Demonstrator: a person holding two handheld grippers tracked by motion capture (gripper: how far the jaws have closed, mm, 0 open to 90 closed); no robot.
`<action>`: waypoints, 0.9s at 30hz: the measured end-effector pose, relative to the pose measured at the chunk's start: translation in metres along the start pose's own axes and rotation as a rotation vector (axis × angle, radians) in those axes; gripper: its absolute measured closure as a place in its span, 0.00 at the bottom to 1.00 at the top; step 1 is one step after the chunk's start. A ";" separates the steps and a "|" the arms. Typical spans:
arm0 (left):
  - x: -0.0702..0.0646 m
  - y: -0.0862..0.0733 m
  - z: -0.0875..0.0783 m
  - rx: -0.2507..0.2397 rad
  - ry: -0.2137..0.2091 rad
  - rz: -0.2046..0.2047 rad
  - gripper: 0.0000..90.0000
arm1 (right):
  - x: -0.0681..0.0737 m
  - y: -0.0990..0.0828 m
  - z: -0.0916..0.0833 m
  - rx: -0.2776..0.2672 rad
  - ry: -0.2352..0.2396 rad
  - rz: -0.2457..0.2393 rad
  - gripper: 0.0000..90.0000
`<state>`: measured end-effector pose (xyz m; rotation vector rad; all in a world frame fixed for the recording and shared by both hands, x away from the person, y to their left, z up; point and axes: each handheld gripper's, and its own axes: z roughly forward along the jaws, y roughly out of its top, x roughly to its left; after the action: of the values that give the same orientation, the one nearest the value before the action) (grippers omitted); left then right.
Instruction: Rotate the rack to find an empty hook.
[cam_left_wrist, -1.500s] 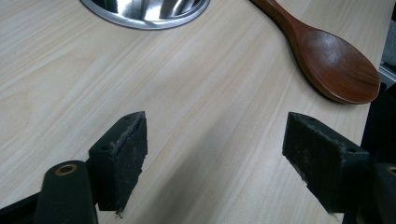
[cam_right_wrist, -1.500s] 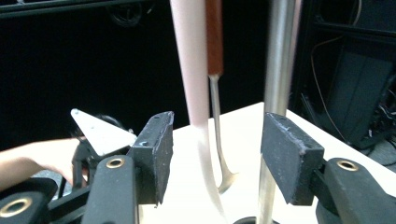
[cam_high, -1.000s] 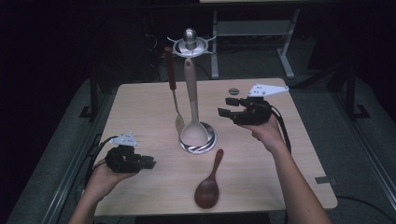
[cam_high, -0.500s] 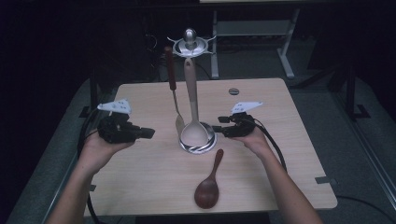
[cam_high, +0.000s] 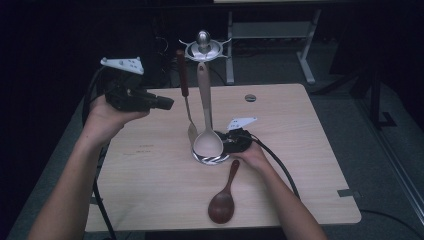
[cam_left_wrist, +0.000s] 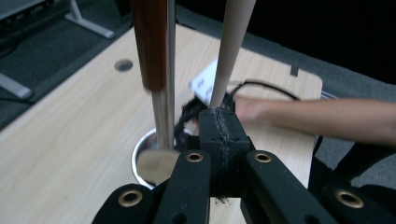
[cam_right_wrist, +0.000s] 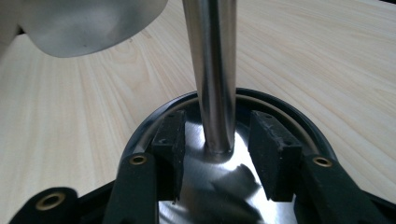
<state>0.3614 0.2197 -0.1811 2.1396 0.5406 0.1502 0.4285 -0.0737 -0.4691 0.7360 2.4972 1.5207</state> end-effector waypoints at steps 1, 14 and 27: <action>0.000 0.005 -0.001 -0.006 0.001 0.005 1.00 | 0.000 0.000 0.002 -0.003 -0.001 -0.007 0.65; -0.004 0.064 -0.013 -0.042 0.028 0.057 1.00 | 0.005 -0.001 0.014 0.015 -0.053 -0.070 0.80; 0.004 0.085 -0.003 -0.023 0.074 0.062 1.00 | 0.007 -0.001 0.014 0.021 -0.068 -0.078 0.80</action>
<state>0.3913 0.1807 -0.1110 2.1356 0.5130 0.2699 0.4268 -0.0591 -0.4757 0.6735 2.4661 1.4216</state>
